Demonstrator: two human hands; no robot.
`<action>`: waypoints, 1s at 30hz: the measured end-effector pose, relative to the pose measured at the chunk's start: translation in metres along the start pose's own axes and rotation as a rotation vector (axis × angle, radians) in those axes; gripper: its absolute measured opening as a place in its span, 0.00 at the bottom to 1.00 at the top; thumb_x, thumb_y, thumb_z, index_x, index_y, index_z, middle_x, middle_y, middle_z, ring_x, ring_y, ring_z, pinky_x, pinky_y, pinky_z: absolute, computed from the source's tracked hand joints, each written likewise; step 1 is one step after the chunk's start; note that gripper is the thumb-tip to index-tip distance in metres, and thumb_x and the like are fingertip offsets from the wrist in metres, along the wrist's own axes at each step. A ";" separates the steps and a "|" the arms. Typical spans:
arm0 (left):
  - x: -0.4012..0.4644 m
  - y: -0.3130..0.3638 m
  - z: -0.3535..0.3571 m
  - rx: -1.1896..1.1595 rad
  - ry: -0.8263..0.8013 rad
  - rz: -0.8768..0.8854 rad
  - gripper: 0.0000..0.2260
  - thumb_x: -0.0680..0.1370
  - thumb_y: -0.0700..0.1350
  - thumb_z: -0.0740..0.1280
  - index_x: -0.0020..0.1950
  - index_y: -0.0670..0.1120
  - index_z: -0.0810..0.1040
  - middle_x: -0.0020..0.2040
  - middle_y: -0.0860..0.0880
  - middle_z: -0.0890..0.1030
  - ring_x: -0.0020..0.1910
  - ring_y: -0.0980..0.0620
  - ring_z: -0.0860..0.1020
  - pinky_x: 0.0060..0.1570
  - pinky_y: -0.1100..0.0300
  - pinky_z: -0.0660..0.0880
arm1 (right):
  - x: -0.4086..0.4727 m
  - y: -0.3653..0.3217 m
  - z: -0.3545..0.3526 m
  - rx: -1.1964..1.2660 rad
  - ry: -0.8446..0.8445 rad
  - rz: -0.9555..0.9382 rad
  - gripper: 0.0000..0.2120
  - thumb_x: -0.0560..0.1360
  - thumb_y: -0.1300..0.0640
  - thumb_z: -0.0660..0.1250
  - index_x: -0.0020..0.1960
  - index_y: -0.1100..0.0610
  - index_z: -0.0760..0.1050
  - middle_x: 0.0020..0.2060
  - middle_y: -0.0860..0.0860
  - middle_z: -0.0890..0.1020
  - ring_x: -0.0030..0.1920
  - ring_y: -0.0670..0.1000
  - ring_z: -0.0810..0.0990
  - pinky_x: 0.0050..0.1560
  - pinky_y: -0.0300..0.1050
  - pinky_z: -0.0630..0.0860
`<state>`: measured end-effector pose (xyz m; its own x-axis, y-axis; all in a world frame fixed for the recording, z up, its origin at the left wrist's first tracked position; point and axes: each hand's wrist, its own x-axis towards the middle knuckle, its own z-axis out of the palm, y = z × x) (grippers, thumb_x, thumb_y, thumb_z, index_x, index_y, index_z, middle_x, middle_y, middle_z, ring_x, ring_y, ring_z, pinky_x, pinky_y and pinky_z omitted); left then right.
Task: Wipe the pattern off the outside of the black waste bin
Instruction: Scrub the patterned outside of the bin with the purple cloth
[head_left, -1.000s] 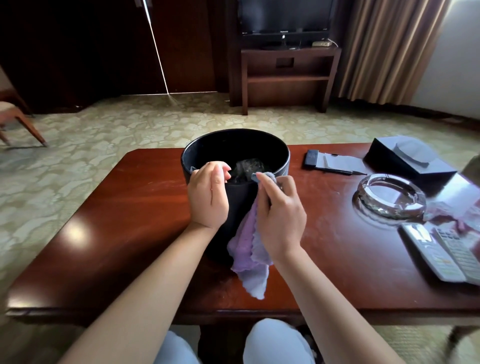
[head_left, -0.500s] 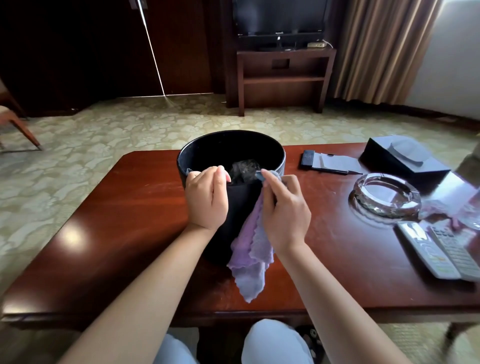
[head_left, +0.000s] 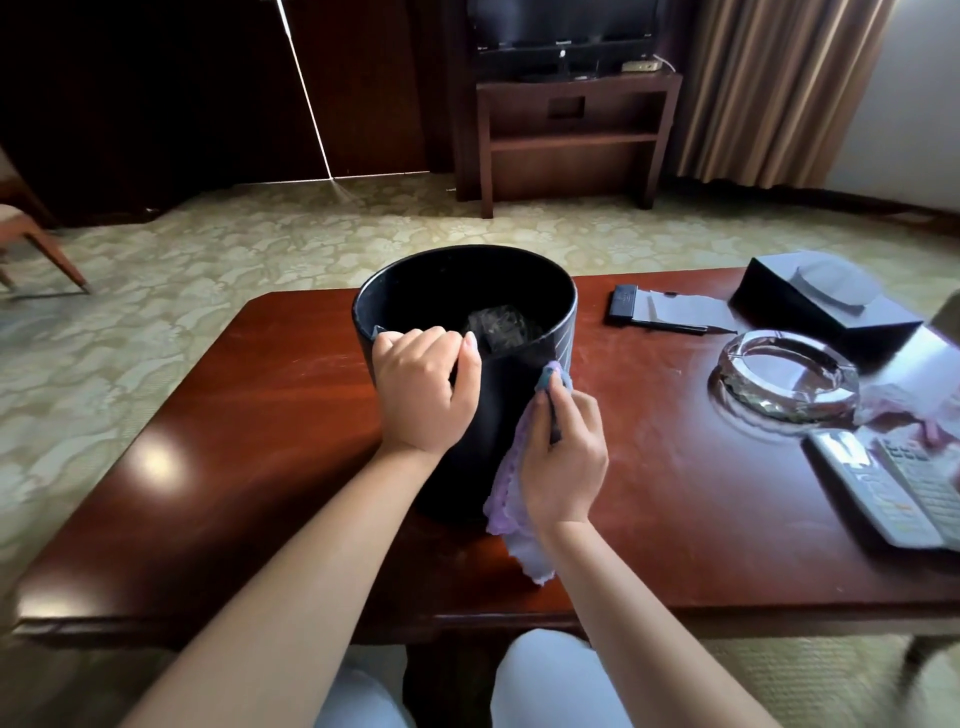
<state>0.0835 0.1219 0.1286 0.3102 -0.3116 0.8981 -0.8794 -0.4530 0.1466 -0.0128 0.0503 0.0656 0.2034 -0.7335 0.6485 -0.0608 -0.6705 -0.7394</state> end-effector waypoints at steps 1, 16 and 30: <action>0.000 0.000 0.000 0.005 0.002 0.001 0.17 0.78 0.44 0.57 0.28 0.45 0.64 0.25 0.48 0.67 0.27 0.46 0.68 0.36 0.53 0.60 | -0.008 0.006 0.000 -0.026 -0.038 0.018 0.16 0.77 0.55 0.59 0.60 0.59 0.78 0.42 0.52 0.79 0.39 0.45 0.74 0.35 0.32 0.65; -0.001 -0.001 0.002 0.007 0.015 0.024 0.16 0.78 0.44 0.57 0.31 0.49 0.60 0.25 0.48 0.66 0.27 0.45 0.68 0.36 0.53 0.61 | -0.071 0.059 -0.002 -0.341 -0.712 0.666 0.17 0.80 0.53 0.50 0.67 0.50 0.65 0.54 0.53 0.78 0.52 0.57 0.78 0.42 0.44 0.66; -0.001 -0.002 0.003 -0.034 0.013 0.016 0.16 0.78 0.44 0.57 0.30 0.49 0.59 0.27 0.54 0.60 0.26 0.47 0.65 0.36 0.52 0.61 | -0.054 0.058 0.009 -0.070 -0.586 0.778 0.14 0.75 0.67 0.51 0.57 0.63 0.71 0.52 0.60 0.76 0.46 0.55 0.72 0.44 0.43 0.66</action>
<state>0.0858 0.1206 0.1264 0.2913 -0.3081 0.9057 -0.8962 -0.4189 0.1458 -0.0184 0.0521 -0.0145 0.5342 -0.8153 -0.2232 -0.4378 -0.0410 -0.8981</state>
